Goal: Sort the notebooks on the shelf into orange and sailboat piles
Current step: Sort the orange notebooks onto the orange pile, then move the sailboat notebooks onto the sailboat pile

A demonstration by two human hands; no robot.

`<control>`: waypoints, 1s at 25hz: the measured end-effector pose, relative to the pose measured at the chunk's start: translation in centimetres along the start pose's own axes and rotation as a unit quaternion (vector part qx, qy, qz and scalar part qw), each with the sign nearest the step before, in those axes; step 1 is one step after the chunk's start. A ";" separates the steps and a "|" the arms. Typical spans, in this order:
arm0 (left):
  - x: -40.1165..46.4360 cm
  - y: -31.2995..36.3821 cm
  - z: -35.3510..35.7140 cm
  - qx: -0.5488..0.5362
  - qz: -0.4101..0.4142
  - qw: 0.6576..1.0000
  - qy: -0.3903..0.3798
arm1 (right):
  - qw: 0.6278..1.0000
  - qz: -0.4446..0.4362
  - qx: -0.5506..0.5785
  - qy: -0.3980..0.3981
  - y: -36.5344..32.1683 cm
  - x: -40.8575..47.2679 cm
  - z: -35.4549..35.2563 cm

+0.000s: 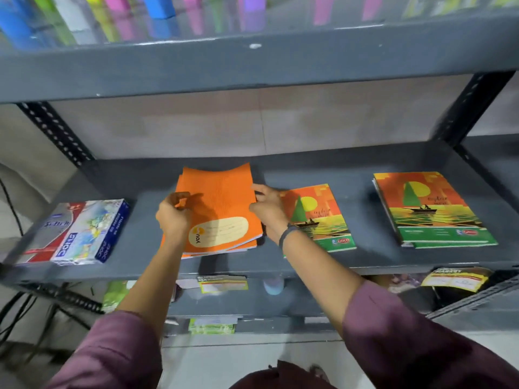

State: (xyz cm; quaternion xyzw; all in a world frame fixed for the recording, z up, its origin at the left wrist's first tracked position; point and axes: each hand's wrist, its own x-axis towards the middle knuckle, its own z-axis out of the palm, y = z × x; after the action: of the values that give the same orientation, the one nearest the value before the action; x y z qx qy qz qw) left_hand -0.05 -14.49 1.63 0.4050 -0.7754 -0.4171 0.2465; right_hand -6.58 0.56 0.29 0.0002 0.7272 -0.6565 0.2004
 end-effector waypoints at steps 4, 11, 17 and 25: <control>1.5 -1.5 0.0 0.118 0.009 0.992 -0.047 | 0.995 0.004 -0.100 -0.003 0.6 0.3 1.0; -4.2 2.0 3.5 0.026 0.207 0.978 0.012 | 0.914 -0.006 -0.308 0.264 1.3 -2.4 -6.4; -11.7 4.3 11.1 -0.009 0.135 0.957 -0.255 | 0.905 0.083 -0.329 0.258 3.0 -3.6 -11.2; -11.8 4.8 14.0 -0.230 -0.197 0.930 -0.209 | 0.953 0.098 -0.114 0.262 2.5 -2.8 -13.5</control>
State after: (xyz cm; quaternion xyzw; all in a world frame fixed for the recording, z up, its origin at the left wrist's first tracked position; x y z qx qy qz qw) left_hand -5.66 3.19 -2.26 0.3855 -0.5974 -0.6989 0.0784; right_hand -7.26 14.54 -0.45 0.2210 0.8206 -0.5230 0.0648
